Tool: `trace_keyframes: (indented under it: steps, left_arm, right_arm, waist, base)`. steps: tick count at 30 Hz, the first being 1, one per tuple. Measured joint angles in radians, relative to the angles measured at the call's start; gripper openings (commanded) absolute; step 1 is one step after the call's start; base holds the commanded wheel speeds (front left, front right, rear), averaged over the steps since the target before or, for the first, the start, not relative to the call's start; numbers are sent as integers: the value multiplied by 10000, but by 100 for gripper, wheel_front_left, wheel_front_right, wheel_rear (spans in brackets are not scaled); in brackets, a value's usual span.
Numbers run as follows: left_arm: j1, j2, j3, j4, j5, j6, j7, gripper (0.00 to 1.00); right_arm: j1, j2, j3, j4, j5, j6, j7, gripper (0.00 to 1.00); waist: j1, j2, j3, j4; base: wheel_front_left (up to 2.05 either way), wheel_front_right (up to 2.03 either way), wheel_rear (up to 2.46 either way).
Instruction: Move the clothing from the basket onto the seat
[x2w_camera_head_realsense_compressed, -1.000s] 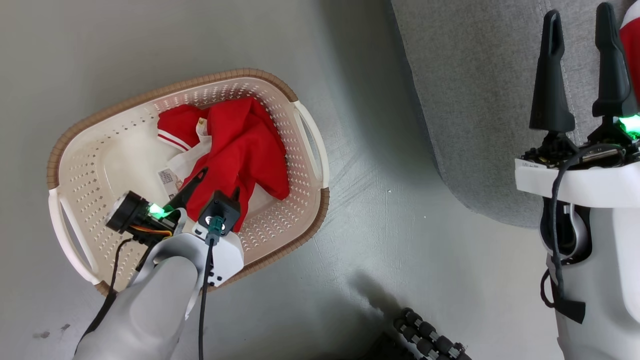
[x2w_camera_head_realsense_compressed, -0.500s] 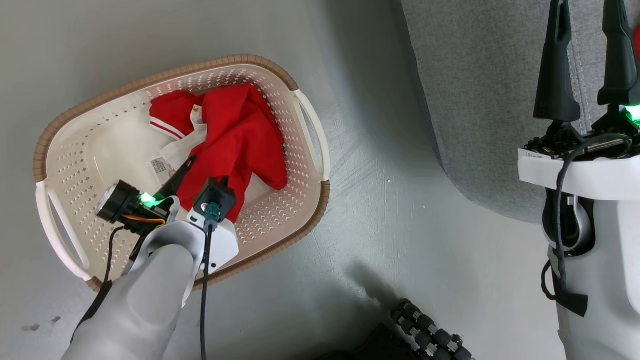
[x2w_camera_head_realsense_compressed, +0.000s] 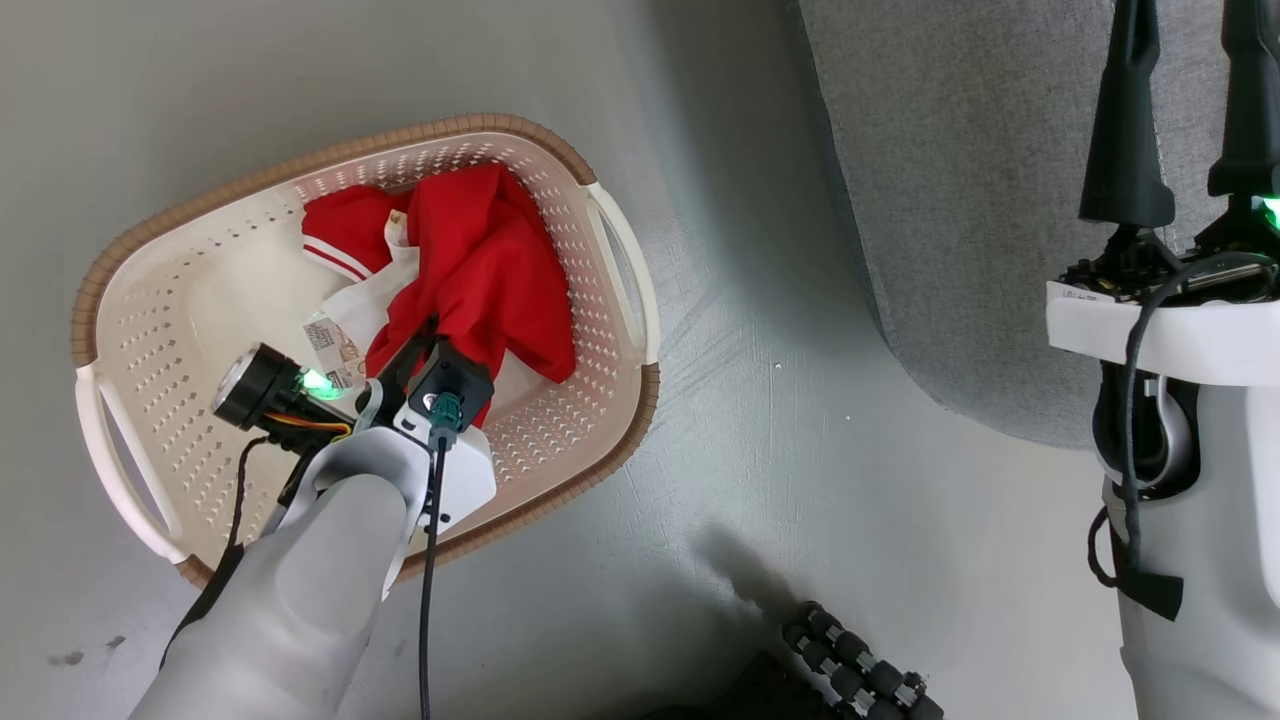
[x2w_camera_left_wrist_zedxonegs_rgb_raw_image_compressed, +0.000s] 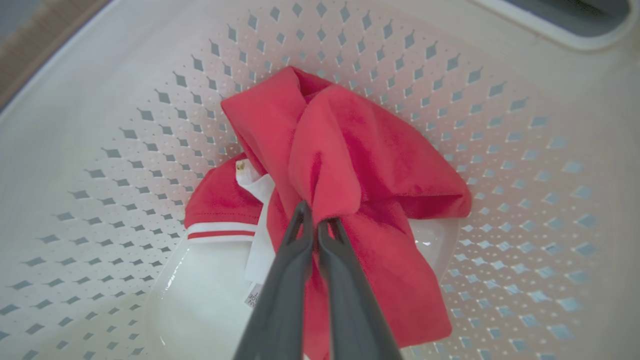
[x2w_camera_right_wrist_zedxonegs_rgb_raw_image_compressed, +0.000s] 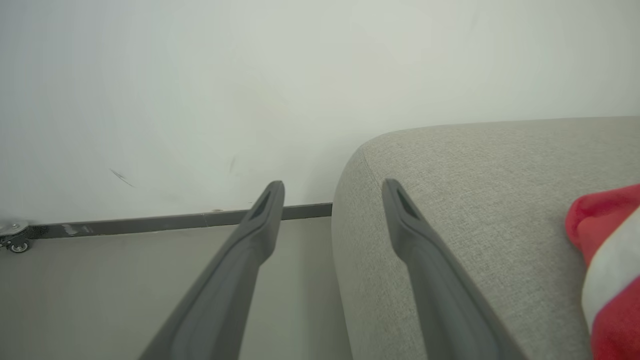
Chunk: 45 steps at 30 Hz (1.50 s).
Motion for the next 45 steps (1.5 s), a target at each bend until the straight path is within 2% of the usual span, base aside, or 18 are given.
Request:
trace_keyframes:
  steps: [17, 35, 45]
  left_arm:
    - [-362, -136, 314, -1114, -295, 178, -351, 0]
    - [41, -155, 301, -3871, -546, 353, -405, 0]
    - [146, 267, 222, -5235, -558, 259, -407, 0]
  right_arm:
    - [-217, -8, 88, 184, -169, 0, -2, 100]
    - [-256, -637, 464, 953, -627, 0, -12, 100]
    - [-182, -986, 715, 1392, -685, 0, -12, 100]
  waist:
    - [0, 0, -619, 396]
    - [-1, 0, -1932, 1184]
    - [0, 0, -2931, 1650]
  base:
    - [0, 0, 0]
    - [0, 0, 0]
    - [0, 0, 0]
